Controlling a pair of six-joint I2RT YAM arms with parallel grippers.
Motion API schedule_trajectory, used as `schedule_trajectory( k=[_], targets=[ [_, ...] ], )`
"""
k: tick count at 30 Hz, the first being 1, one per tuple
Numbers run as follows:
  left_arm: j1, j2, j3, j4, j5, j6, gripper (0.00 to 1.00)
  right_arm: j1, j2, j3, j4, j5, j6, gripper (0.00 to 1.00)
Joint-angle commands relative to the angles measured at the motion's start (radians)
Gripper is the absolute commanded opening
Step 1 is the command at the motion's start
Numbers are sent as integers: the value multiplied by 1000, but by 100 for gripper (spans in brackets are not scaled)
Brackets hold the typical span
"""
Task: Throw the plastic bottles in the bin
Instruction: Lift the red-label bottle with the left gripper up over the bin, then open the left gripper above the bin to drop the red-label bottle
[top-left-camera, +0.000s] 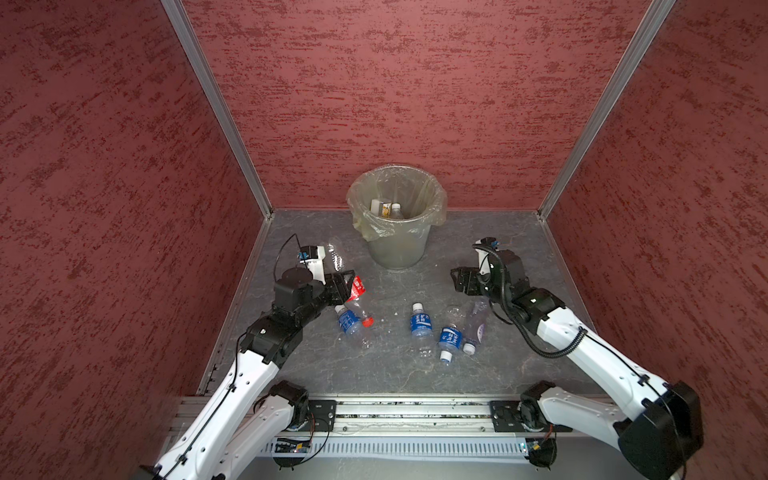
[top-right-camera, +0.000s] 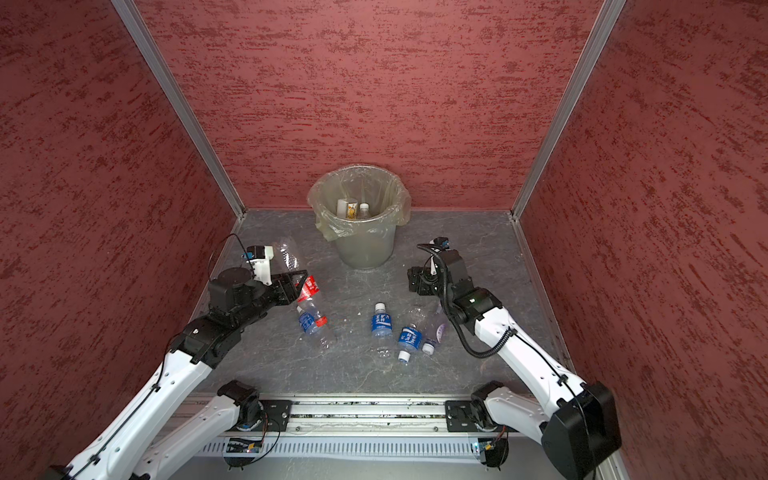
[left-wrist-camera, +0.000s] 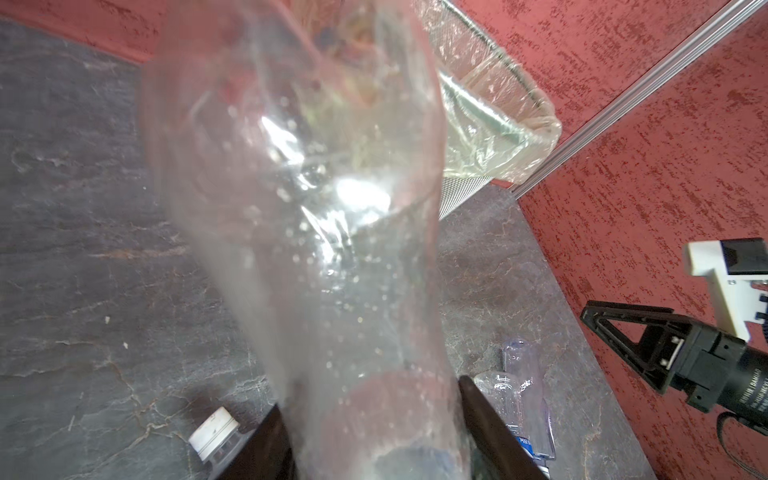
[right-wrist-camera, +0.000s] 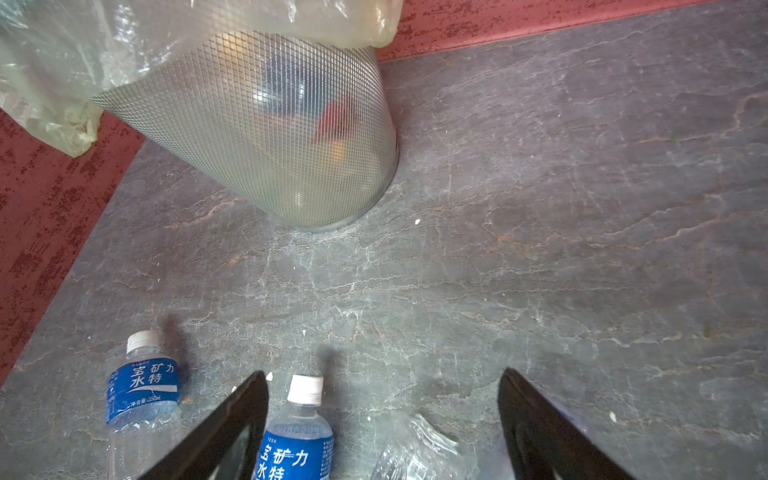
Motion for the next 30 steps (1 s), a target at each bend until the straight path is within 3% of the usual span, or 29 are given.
schedule_trajectory(
  k=[1, 11, 18, 24, 30],
  targets=[
    [-5, -23, 59, -29, -24, 57, 56, -1, 2, 18, 33, -11, -3, 87],
    [-7, -28, 197, -23, -30, 105, 57, -1, -2, 19, 30, -8, -3, 87],
    [-6, 90, 337, 78, -13, 151, 57, -1, -16, 17, 20, 3, -4, 88],
    [-5, 326, 542, 208, 34, 185, 57, -1, -42, 15, 4, 16, -4, 88],
    [17, 708, 884, 275, 107, 218, 59, -1, -61, 2, 9, 14, 6, 88]
  ],
)
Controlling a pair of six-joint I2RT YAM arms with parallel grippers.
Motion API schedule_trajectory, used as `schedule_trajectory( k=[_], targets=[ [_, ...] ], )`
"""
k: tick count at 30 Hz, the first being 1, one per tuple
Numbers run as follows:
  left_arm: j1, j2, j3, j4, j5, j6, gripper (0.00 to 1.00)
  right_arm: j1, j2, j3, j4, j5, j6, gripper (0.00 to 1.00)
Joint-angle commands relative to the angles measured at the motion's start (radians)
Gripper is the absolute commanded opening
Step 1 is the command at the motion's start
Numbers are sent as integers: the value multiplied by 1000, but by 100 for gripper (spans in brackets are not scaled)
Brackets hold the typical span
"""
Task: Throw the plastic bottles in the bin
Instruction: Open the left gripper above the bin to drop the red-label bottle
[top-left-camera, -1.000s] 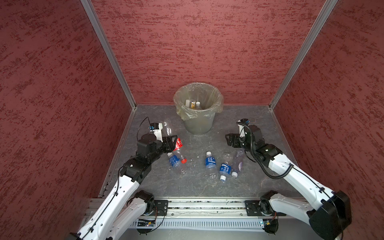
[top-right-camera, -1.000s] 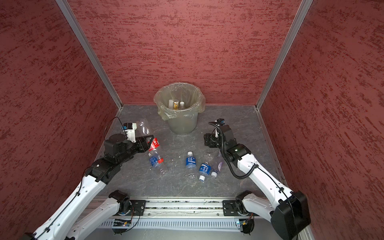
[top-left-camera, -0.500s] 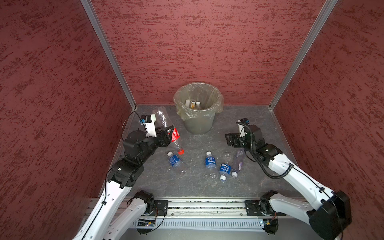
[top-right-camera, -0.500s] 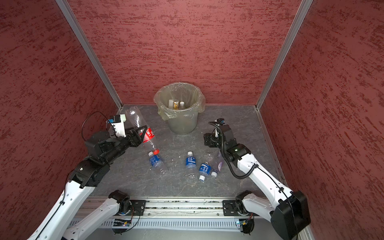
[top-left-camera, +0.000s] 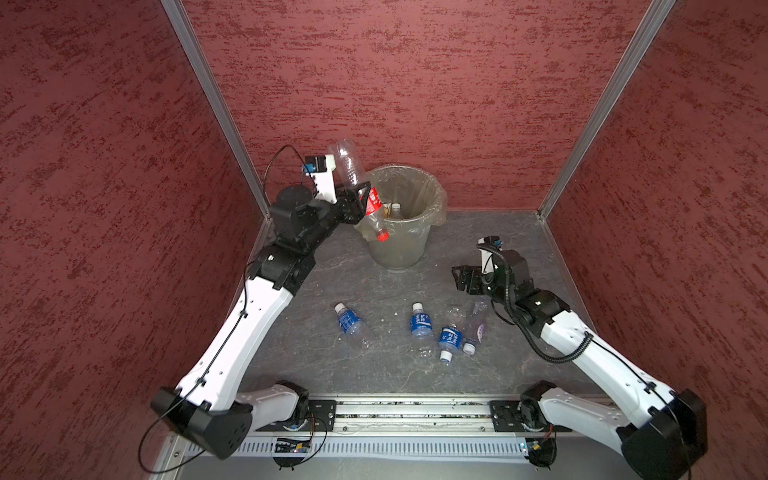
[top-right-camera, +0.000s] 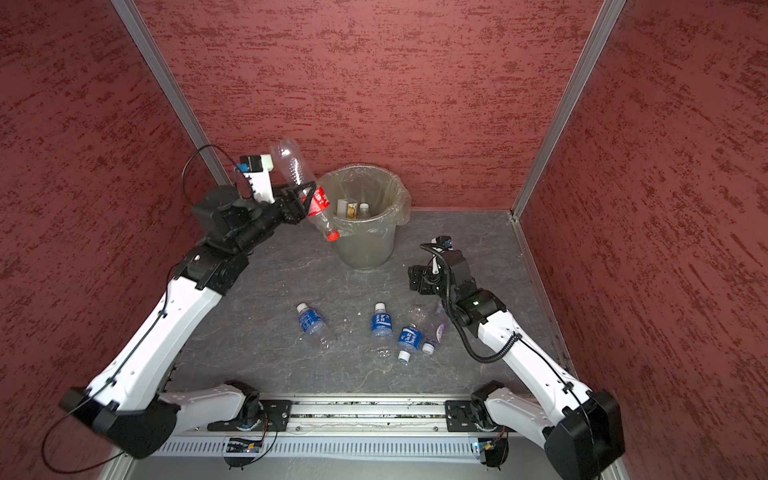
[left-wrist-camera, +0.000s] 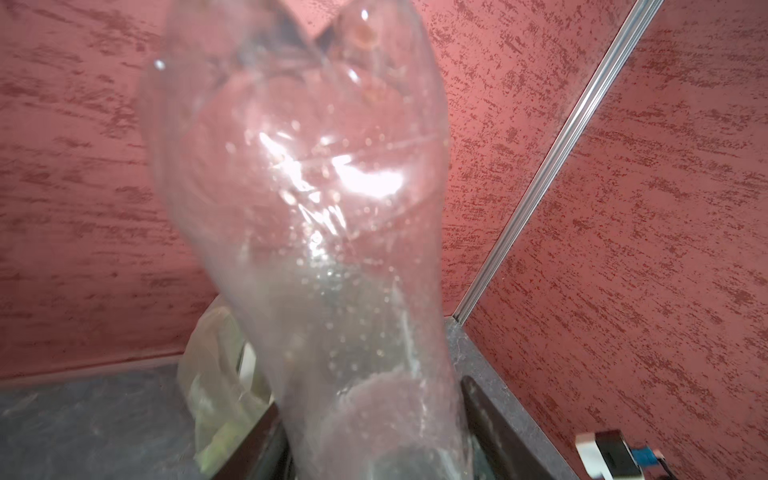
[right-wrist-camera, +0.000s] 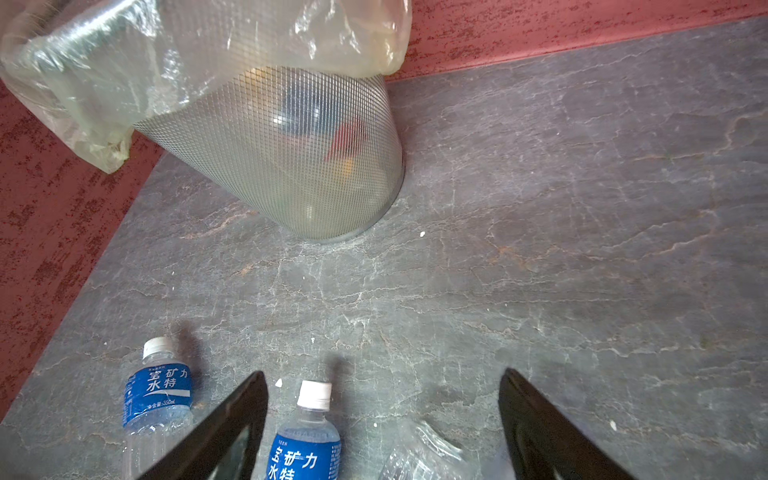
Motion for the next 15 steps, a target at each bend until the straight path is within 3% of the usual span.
schedule_trajectory(
  k=[1, 3, 4, 5, 7, 9, 15],
  targets=[
    [27, 205, 186, 74, 66, 24, 61, -1, -20, 2, 6, 11, 8, 88],
    [49, 375, 366, 28, 101, 16, 70, -1, -18, 2, 14, 2, 12, 88],
    [55, 467, 473, -23, 111, 12, 80, -1, -14, 2, 16, -2, 12, 88],
    [56, 541, 565, -75, 112, 11, 98, -1, -11, 4, 19, -3, 14, 88],
    [55, 660, 716, -167, 85, 19, 100, 0, -14, 7, 20, -8, 18, 88],
    [57, 690, 749, -171, 80, 19, 100, -1, -24, 5, 21, -9, 21, 88],
    [47, 577, 606, -81, 87, 18, 100, -1, -51, -18, 20, -12, 26, 89]
  ],
)
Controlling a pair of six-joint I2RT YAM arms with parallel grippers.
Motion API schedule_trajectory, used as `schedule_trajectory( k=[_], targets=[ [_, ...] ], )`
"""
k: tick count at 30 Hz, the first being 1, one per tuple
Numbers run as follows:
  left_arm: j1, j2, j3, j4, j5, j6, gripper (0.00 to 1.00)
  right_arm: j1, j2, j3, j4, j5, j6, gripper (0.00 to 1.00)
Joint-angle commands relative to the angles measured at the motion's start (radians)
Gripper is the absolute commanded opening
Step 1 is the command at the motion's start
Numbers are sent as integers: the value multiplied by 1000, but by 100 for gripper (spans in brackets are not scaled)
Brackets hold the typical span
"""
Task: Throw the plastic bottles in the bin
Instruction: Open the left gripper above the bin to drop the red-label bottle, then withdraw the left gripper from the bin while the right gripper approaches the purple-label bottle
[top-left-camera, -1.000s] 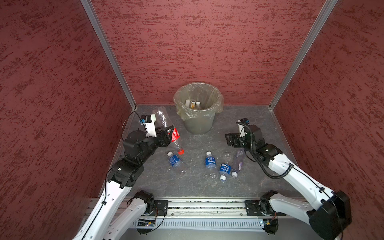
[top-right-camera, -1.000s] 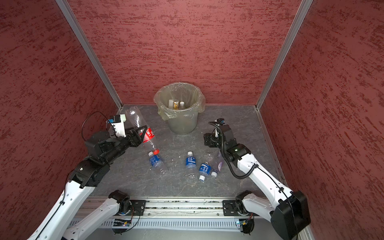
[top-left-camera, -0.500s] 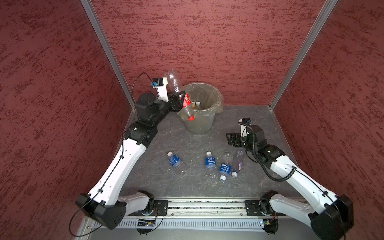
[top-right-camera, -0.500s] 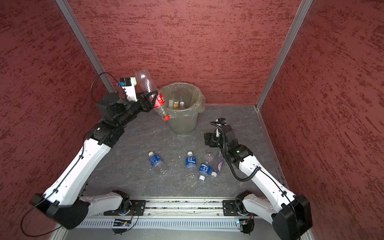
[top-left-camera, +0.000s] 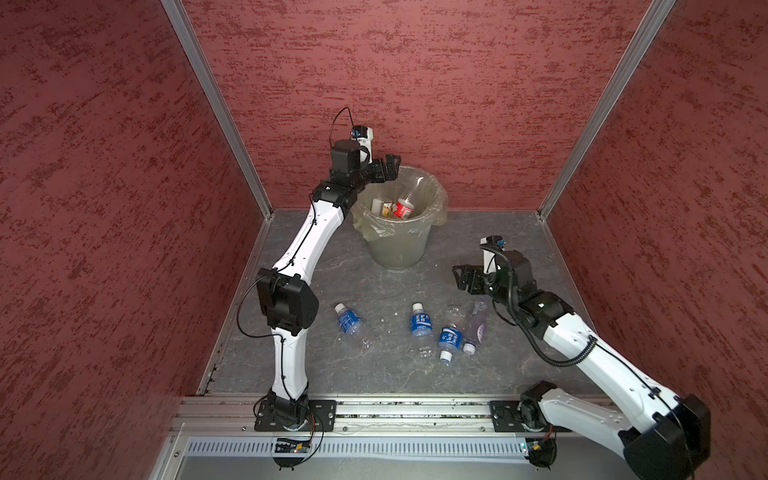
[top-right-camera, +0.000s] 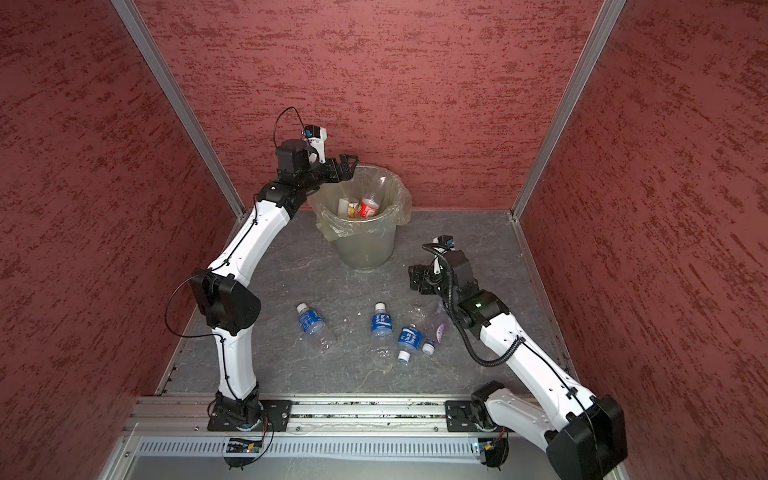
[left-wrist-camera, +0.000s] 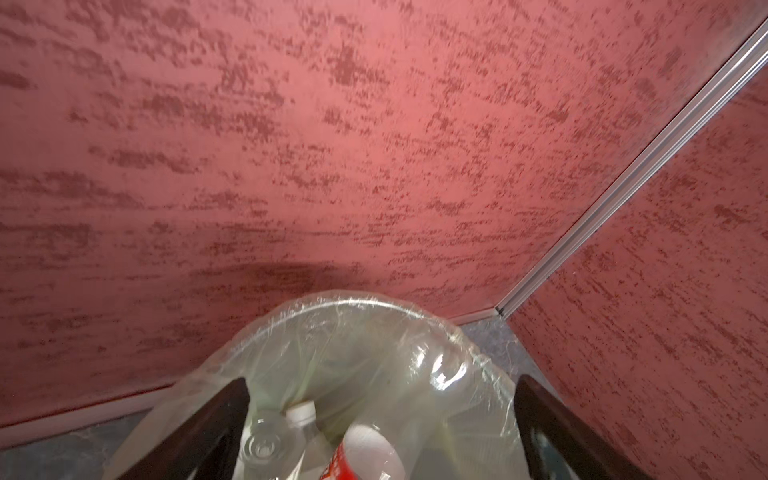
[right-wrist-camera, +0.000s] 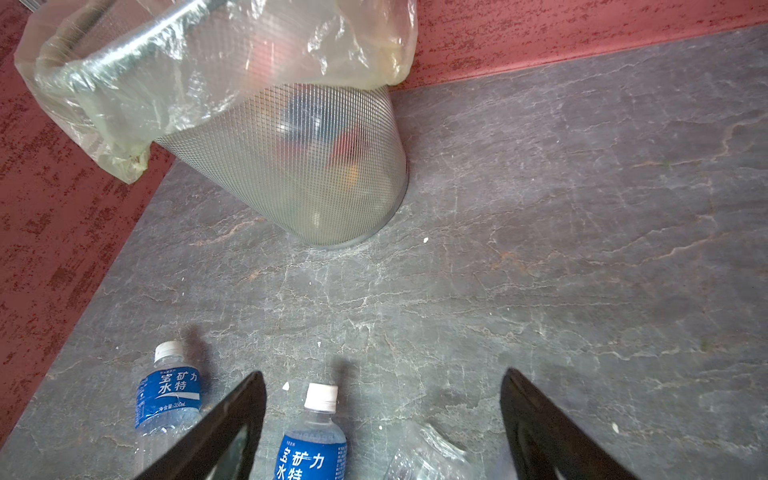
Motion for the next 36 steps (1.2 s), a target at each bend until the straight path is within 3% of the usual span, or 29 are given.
schedule_trajectory(
  k=[1, 21, 36],
  targets=[
    [-13, -134, -44, 52, 9, 13, 100, -1, -21, -22, 21, -10, 17, 89],
    [-58, -670, -765, 146, -59, -5, 99, -1, 3, -47, -58, 82, 94, 94],
    [-88, -943, -1060, 36, -45, -21, 99, -1, 17, -68, -125, 153, 174, 94]
  ],
)
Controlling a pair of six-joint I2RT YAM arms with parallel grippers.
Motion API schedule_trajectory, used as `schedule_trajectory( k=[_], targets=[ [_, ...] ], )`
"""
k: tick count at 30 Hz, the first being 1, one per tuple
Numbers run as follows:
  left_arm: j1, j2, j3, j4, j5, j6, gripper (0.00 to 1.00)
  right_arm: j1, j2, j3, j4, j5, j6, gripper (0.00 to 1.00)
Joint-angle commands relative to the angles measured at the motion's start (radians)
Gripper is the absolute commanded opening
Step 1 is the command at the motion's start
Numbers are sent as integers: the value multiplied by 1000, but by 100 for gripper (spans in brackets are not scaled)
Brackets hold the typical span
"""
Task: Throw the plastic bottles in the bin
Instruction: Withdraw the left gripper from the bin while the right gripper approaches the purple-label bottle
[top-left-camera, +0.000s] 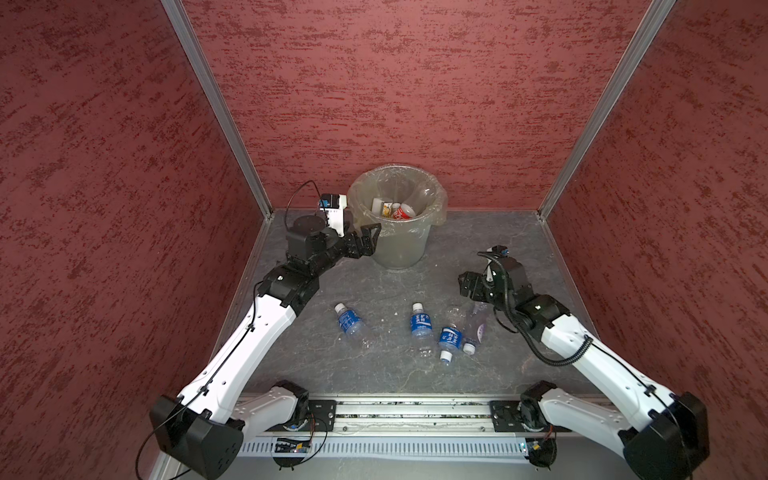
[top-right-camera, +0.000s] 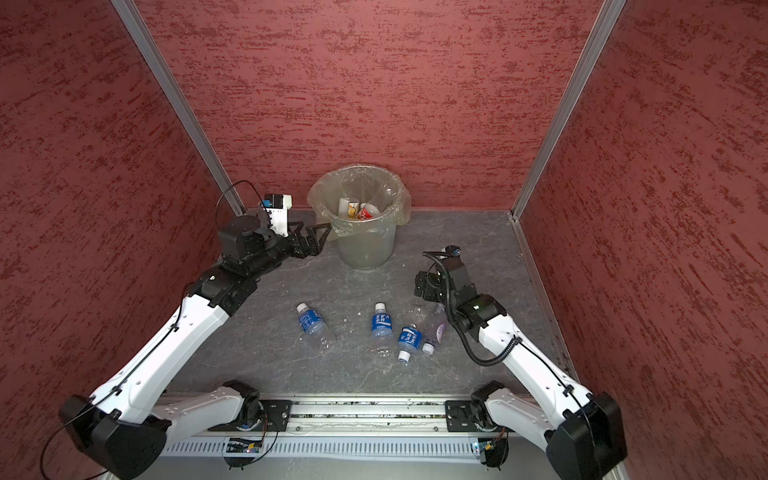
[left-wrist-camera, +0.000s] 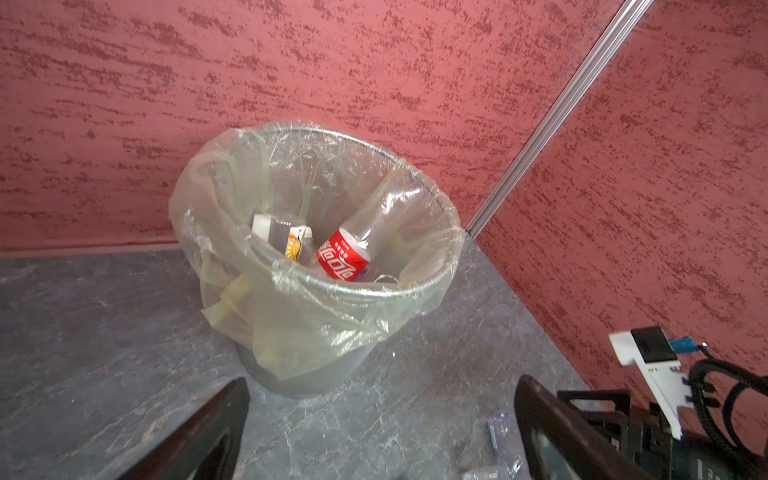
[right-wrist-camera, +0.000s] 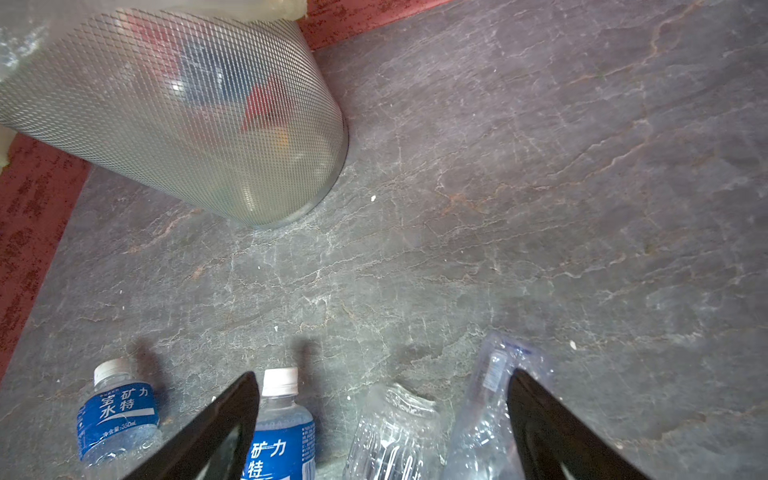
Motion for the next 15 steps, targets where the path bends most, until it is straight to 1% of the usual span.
schedule_trajectory(
  k=[1, 7, 15],
  targets=[
    [-15, -42, -39, -41, 5, -6, 99, 0, 4, -22, -36, 50, 52, 94],
    [-34, -100, -116, -63, 26, -10, 99, -1, 4, -48, -68, 62, 104, 93],
    [-57, -136, -205, -69, 38, -42, 99, -1, -13, -111, -82, 45, 172, 87]
  ],
)
